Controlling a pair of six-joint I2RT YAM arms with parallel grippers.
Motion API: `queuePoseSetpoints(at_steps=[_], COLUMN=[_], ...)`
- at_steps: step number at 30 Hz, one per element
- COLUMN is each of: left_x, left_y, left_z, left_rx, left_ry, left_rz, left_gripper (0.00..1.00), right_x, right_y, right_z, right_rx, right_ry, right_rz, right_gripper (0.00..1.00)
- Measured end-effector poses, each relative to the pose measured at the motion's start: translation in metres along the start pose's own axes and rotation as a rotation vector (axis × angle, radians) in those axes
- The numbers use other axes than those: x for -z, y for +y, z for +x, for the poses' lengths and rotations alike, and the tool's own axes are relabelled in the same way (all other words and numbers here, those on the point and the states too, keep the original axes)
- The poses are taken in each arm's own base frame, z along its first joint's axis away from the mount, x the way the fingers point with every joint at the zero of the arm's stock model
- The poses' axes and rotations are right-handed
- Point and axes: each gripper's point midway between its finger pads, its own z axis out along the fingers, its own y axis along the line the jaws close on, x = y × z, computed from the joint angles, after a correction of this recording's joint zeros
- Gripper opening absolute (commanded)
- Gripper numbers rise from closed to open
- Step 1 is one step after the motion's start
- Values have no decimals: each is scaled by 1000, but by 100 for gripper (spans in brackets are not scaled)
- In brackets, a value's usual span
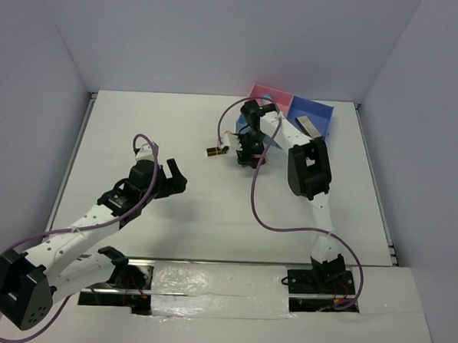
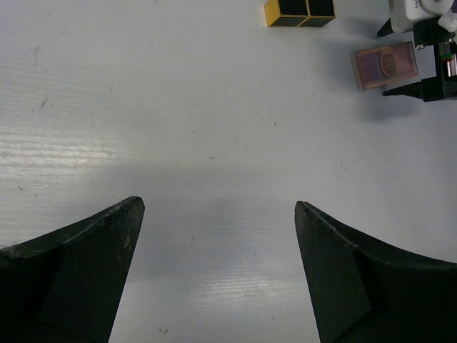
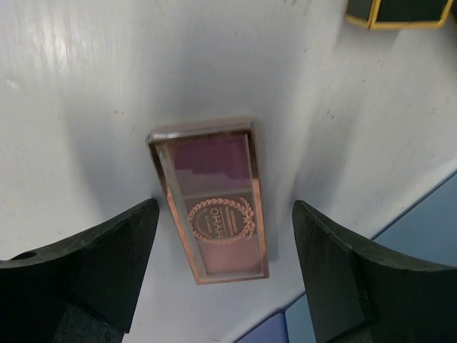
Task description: Organize the makeup
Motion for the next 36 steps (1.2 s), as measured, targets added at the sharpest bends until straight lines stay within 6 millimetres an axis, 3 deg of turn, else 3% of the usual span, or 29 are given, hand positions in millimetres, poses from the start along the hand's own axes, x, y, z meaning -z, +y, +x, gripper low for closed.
queuePoseSetpoints(at_steps=[5, 15, 20, 26, 30, 36], left_x=[0, 0, 0, -1, -2, -3], left_y=[0, 0, 0, -1, 1, 1], left_z=[0, 0, 0, 0, 4, 6], left_rx=[0, 1, 1, 15, 17, 19], left_ry=[0, -1, -1, -4, 3, 1], left_rz=[0, 0, 1, 4, 3, 10], left_gripper=[99, 99, 99, 99, 99, 99], right_x=[1, 0, 2, 11, 40, 125], right_y=[7, 19, 43, 68, 73, 60], right_z=[9, 6, -4, -33, -58, -96], right_rx=[6, -8, -87, -261, -349, -401], right_ry=[7, -19, -84, -225, -333, -512], right_rz=[-40, -71, -114, -163, -127, 58], right_gripper=[72, 39, 28, 21, 22, 22])
